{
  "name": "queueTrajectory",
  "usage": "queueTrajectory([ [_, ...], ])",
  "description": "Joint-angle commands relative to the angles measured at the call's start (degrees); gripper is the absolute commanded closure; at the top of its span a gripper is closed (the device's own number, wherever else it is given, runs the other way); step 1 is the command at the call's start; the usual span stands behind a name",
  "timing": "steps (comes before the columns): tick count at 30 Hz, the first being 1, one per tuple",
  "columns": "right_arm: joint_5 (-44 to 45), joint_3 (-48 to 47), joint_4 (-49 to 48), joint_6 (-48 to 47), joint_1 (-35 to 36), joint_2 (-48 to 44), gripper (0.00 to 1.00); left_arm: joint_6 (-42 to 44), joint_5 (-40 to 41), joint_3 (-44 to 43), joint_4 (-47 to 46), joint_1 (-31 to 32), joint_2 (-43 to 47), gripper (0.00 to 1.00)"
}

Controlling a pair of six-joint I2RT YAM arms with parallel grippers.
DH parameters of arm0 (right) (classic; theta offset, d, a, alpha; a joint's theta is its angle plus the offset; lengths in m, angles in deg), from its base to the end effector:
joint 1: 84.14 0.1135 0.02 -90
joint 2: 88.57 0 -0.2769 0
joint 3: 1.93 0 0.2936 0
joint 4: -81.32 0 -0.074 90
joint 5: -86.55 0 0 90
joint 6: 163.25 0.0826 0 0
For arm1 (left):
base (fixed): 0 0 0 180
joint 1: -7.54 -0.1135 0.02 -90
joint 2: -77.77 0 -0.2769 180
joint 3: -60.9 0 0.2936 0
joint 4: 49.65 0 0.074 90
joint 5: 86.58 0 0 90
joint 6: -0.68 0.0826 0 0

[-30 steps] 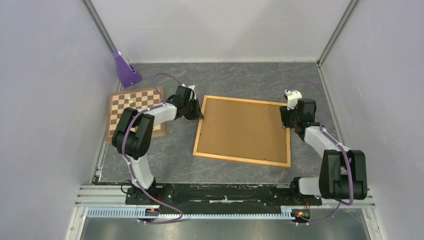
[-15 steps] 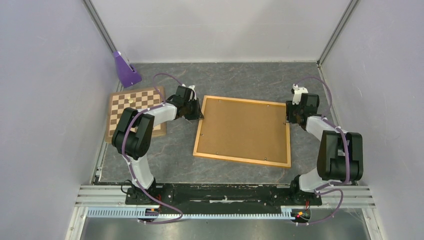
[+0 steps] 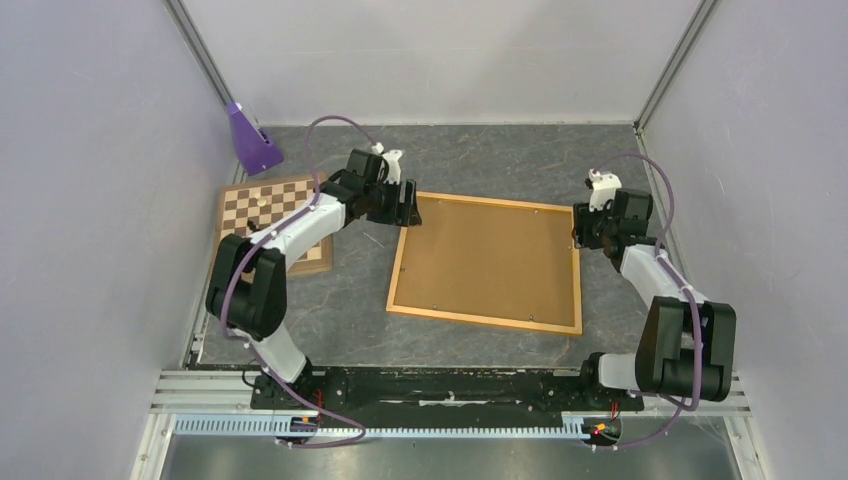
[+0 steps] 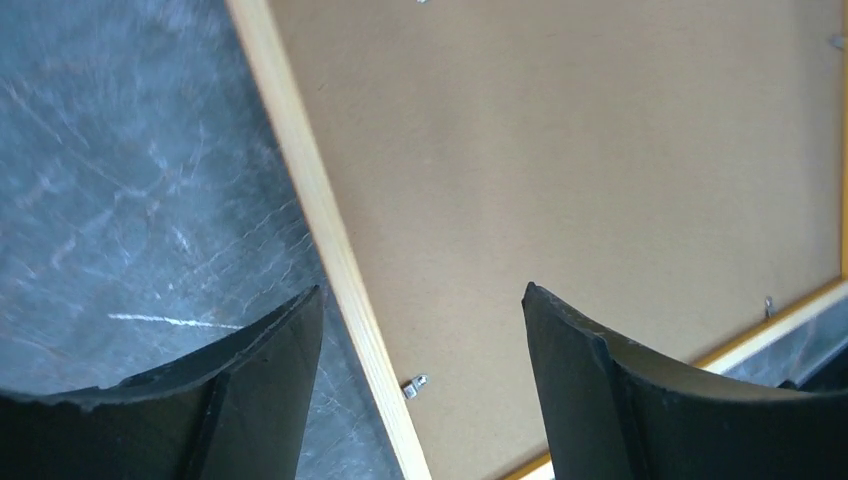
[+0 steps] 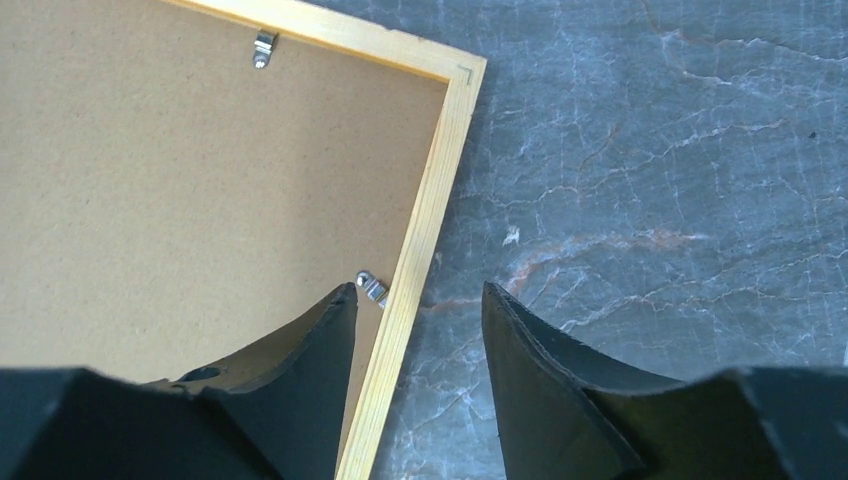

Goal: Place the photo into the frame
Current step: Install the photo frame at the center of the board.

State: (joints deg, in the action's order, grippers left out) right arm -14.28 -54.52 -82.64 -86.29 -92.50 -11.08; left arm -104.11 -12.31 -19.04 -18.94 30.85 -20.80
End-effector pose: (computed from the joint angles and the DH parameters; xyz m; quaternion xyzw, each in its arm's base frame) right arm 0.3421 -0.0346 0.1586 -0.0761 0.9033 0.0076 0.4221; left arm 0.3948 -0.1945 0.1771 0.1164 0.9228 -0.2336 0.2834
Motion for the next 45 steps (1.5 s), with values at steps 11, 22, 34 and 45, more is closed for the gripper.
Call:
queueTrajectory([
  [11, -19.0, 2.7, 14.2, -14.3, -0.8, -11.4, 0.32, 41.7, -5.8, -6.4, 22.6, 17.9, 11.2, 0.20],
  [22, -20.2, 6.3, 16.8, -19.5, -0.8, -19.6, 0.28, 44.0, 5.4, 2.5, 17.7, 33.4, 7.8, 0.16],
  [34, -19.4, 6.9, 17.4, -19.2, -0.8, -20.2, 0.28, 43.5, 12.7, 5.8, 8.4, 41.5, 2.7, 0.31],
  [45, -19.2, 7.6, 17.2, -19.5, -1.1, -20.6, 0.28, 42.8, 17.0, 7.0, 3.4, 44.2, 0.5, 0.43],
])
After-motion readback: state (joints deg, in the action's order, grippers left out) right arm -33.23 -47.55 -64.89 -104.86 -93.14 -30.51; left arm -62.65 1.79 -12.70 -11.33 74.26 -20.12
